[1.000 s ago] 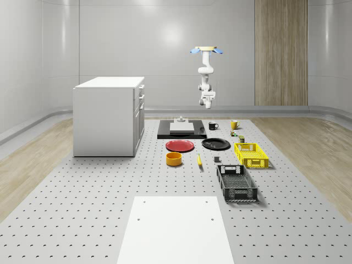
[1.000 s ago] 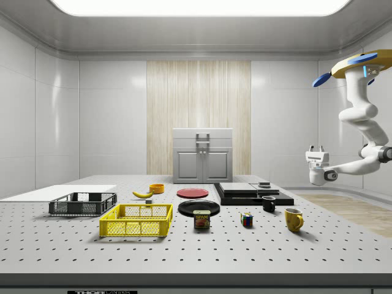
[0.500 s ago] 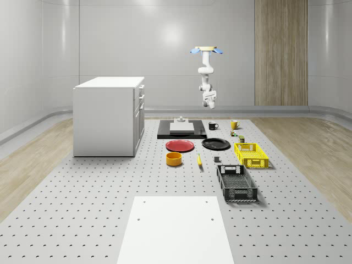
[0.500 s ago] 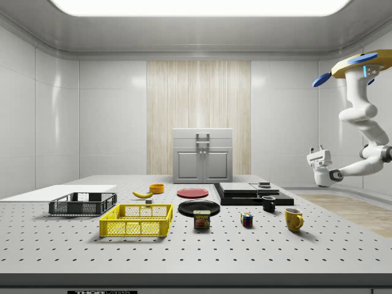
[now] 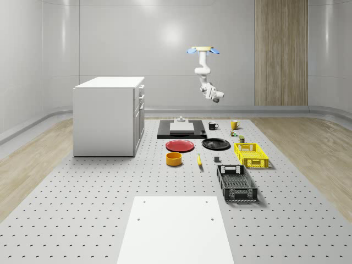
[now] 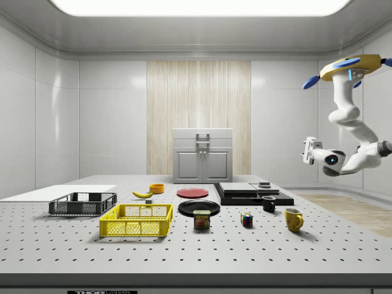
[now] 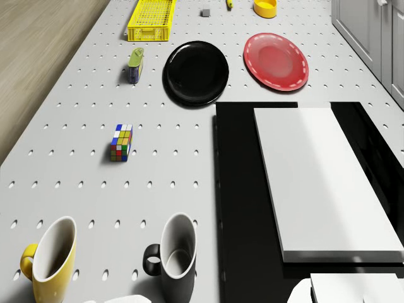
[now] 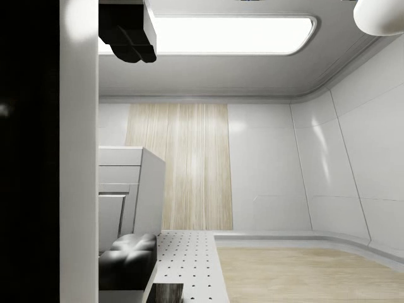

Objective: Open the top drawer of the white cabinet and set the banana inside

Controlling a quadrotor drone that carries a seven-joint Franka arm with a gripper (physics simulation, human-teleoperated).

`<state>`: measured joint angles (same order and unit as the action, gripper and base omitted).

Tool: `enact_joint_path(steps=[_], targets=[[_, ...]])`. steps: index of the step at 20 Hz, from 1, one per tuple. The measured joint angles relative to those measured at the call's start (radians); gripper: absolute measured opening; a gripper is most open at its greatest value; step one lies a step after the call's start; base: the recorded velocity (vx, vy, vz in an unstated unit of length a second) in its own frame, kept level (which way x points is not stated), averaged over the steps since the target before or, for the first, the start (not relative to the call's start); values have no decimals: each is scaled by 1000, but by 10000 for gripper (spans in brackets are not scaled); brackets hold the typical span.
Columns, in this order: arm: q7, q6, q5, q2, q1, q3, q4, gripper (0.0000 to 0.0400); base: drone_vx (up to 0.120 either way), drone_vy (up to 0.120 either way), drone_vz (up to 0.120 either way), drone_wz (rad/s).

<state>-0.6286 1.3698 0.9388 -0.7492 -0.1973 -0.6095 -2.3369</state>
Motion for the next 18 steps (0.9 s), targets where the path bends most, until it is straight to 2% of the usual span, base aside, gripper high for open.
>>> enact_joint_path(steps=[7, 18], targets=[[8, 31, 75, -37, -74, -79, -58, 400, 120, -120, 6, 0], [-11, 88, 71, -91, -158, -136, -84, 400, 120, -120, 120, 0]])
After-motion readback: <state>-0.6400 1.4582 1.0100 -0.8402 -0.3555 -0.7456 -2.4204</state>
